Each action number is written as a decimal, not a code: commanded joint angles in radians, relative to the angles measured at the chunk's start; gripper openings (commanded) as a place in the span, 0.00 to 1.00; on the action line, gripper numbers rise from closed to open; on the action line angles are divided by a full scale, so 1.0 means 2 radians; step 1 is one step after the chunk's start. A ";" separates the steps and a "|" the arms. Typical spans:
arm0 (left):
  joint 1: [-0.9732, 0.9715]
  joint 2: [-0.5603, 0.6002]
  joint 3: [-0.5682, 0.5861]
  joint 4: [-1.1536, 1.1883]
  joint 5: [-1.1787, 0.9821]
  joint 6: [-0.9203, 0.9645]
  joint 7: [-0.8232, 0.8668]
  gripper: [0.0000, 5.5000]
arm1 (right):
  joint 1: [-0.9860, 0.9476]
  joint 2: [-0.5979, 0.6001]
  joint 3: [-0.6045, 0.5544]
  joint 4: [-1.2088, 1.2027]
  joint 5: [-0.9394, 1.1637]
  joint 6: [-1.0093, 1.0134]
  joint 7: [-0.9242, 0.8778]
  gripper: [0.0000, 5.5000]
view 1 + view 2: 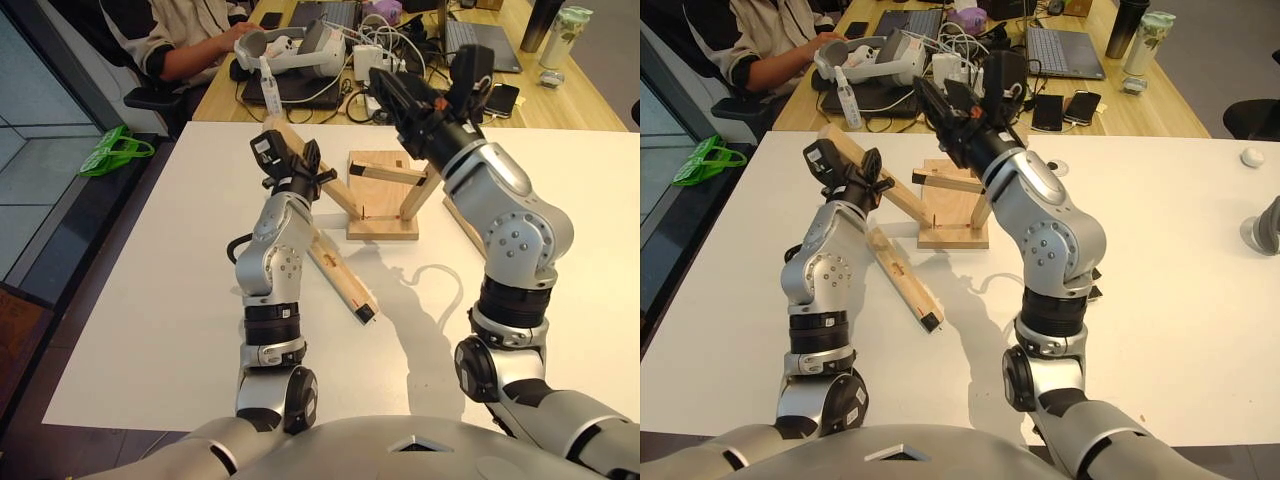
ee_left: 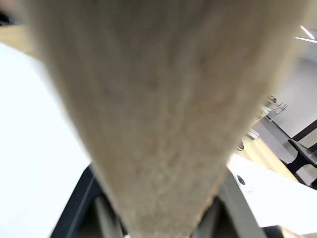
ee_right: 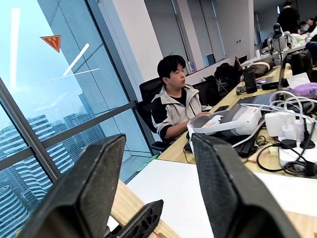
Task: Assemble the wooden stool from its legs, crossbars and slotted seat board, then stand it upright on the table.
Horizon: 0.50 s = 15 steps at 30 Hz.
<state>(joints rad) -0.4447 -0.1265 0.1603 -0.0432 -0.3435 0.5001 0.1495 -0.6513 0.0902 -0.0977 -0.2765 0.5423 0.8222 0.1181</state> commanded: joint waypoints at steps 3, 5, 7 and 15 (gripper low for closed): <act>0.003 0.019 -0.007 -0.006 0.024 -0.007 0.000 0.19 | -0.014 -0.021 0.019 0.025 -0.019 0.000 -0.003 0.45; 0.008 0.017 0.006 -0.019 0.007 0.006 -0.003 0.19 | -0.014 -0.031 0.015 0.028 -0.020 0.005 -0.004 0.45; 0.008 0.009 0.015 -0.035 -0.019 0.018 -0.012 0.19 | -0.013 -0.041 0.012 0.031 -0.020 0.009 -0.003 0.45; -0.004 0.008 0.029 -0.070 -0.081 0.039 -0.027 0.19 | -0.041 -0.080 -0.077 0.059 -0.063 -0.124 -0.056 0.45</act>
<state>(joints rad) -0.4297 -0.1246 0.2153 -0.1647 -0.5002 0.5643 0.0956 -0.6703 -0.0408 -0.1942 -0.1818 0.4551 0.6804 0.0486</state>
